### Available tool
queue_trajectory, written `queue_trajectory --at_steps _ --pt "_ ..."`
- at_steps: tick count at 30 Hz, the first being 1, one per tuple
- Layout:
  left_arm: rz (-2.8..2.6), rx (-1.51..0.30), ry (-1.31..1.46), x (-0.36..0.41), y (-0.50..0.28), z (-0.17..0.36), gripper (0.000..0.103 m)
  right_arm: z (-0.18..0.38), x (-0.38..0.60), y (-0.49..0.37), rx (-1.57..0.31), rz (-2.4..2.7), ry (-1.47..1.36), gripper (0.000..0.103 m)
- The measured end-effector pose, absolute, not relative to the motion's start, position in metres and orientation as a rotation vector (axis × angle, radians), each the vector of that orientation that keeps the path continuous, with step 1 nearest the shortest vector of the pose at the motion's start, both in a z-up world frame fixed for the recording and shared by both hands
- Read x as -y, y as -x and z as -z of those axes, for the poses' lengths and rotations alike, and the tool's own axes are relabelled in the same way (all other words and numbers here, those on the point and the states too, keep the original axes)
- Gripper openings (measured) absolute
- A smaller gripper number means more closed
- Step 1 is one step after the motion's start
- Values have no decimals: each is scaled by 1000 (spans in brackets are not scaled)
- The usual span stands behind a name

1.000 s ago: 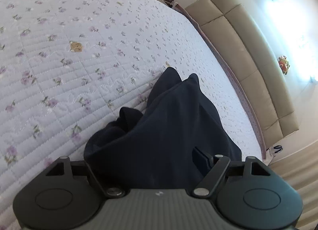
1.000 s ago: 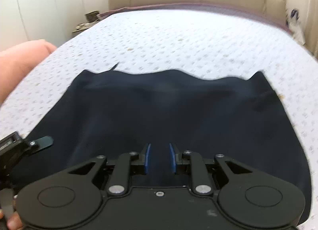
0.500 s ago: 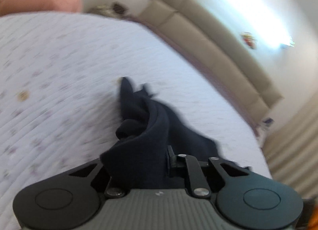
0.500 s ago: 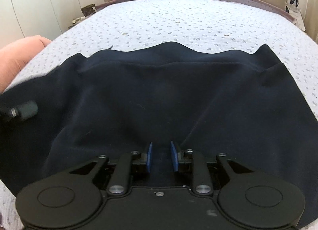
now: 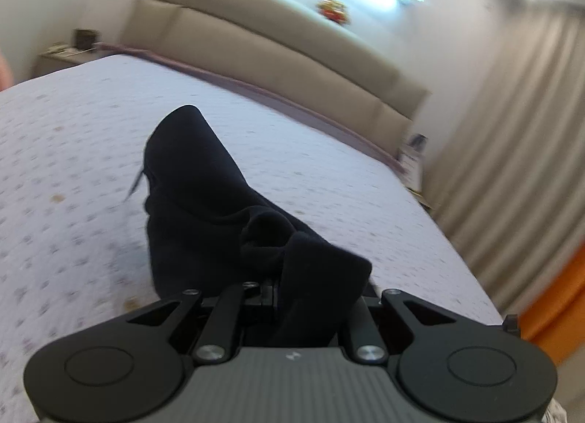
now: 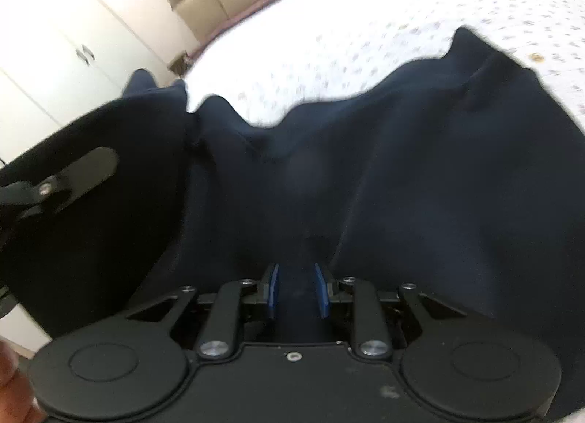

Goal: Fold large clothes

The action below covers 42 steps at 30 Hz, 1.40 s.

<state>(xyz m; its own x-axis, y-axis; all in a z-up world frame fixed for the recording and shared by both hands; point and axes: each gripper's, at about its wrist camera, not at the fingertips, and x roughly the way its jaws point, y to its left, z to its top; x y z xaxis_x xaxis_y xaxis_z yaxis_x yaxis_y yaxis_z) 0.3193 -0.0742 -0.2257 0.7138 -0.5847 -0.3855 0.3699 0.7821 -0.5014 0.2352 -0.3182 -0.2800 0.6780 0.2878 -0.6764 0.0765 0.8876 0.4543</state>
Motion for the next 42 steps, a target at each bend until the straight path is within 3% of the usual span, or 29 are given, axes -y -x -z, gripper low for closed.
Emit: queue_trajectory --at_steps 8,15,42 --pt "798 -613 326 159 -317 198 13 234 383 -196 -711 -17 -661 29" --pt "872 -734 206 239 -332 233 13 243 427 -170 -722 121 -755 29" --pt "859 -676 213 219 -309 223 13 237 420 -169 -685 87 -678 30"
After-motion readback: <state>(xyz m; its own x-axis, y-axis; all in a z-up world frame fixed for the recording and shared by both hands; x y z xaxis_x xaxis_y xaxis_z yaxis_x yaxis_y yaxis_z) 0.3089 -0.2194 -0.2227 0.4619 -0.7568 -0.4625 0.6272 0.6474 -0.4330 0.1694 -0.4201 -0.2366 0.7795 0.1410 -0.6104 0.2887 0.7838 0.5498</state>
